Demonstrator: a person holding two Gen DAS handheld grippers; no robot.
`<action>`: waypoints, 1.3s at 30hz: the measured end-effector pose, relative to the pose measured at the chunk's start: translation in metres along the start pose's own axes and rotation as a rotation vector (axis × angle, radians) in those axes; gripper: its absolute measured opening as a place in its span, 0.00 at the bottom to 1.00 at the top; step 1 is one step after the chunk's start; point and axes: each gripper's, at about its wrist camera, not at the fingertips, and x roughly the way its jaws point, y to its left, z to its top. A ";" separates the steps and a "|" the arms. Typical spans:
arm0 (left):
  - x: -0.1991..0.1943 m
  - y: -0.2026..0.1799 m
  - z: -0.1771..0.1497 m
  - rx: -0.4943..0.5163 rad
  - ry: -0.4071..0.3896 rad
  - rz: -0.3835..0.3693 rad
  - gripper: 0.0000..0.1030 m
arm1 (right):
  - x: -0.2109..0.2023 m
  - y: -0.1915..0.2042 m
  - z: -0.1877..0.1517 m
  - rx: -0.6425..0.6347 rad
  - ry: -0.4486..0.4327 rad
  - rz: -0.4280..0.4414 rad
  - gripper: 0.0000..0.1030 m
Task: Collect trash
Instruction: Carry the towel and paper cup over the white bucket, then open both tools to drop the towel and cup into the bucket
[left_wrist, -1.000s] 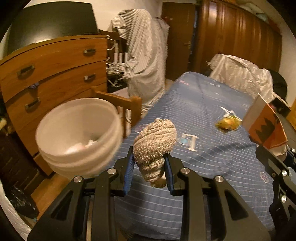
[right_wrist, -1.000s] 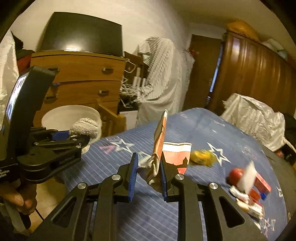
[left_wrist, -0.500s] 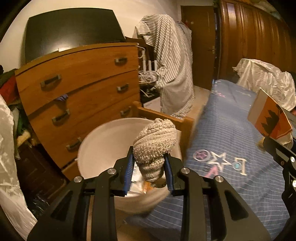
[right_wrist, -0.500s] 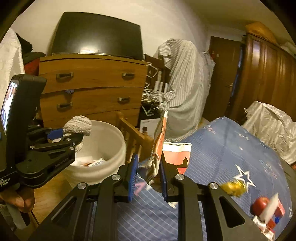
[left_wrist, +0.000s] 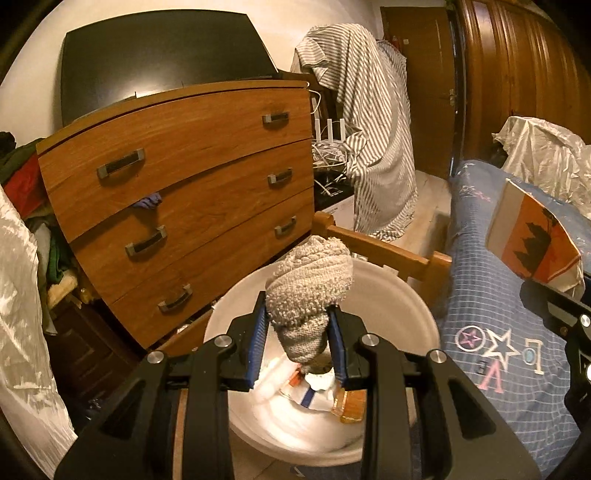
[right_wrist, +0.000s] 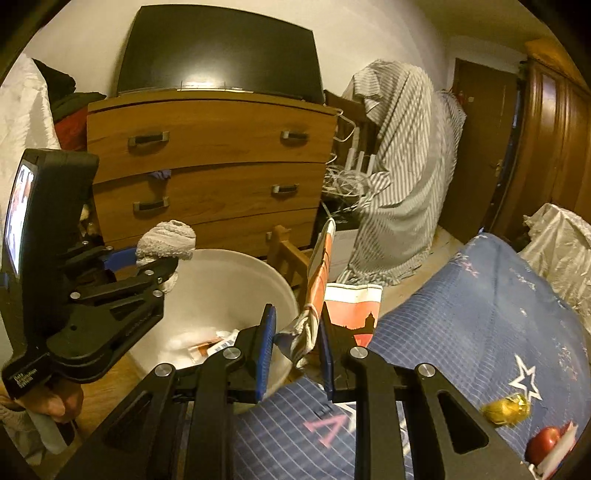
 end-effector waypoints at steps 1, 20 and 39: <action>0.002 0.001 0.000 0.003 0.002 0.005 0.28 | 0.004 0.001 0.002 0.001 0.005 0.008 0.23; 0.033 0.019 0.000 -0.005 0.041 0.032 0.28 | 0.039 0.023 0.020 -0.033 0.031 0.066 0.23; 0.048 0.029 0.000 0.002 0.067 -0.019 0.28 | 0.050 0.020 0.020 -0.038 0.049 0.101 0.23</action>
